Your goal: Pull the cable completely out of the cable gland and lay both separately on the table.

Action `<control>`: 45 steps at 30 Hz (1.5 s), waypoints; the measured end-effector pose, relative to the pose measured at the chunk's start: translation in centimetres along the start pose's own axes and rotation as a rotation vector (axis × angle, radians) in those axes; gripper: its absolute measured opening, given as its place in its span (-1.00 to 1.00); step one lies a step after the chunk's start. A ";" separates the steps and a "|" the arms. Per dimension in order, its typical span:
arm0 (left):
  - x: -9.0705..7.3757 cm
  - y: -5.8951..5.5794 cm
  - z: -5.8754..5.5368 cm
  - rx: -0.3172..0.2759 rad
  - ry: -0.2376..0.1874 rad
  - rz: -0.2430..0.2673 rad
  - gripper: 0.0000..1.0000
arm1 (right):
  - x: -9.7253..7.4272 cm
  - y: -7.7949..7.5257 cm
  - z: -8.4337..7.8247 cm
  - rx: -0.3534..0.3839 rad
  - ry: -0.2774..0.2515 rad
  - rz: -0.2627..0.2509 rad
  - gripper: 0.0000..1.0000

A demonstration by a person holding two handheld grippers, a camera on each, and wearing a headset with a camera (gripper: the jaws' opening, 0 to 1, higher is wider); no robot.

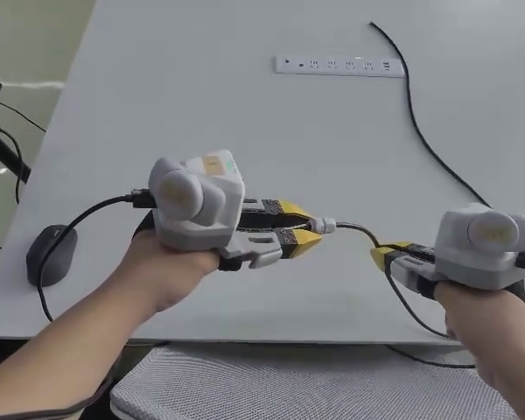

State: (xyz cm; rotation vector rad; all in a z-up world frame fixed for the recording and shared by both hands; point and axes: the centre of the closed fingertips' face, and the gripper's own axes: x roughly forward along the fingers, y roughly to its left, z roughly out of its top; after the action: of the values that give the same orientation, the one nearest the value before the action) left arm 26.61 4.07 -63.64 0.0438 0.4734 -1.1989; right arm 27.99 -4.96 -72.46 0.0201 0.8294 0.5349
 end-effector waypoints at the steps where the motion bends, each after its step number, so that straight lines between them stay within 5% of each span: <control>1: 0.0 0.0 0.0 0.000 0.000 0.000 -0.70 | 0.0 0.0 0.0 -0.005 -0.002 0.001 -0.98; 18: 0.0 0.3 0.6 0.009 -0.004 0.000 -0.70 | -0.5 -0.3 0.1 -0.109 -0.002 0.010 -0.96; 25: 0.0 0.2 0.8 -0.001 -0.015 0.000 -0.70 | -1.8 0.3 1.7 -0.189 -0.046 0.026 -0.77; 30: 0.1 0.0 0.7 -0.006 -0.014 -0.001 -0.70 | -3.1 2.1 3.9 -0.357 -0.105 0.038 -0.68; 38: -0.1 -0.3 0.6 -0.008 -0.010 0.000 -0.70 | -3.7 5.9 6.0 -0.596 -0.119 0.086 -0.60; 45: -0.2 -0.7 0.8 -0.008 -0.010 -0.002 -0.70 | -3.0 7.9 5.7 -0.776 -0.089 0.104 -0.69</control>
State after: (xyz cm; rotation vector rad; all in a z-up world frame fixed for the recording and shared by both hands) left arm 26.23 3.73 -62.71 0.0299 0.4692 -1.1990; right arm 26.85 1.58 -64.77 -0.6232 0.4933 0.9189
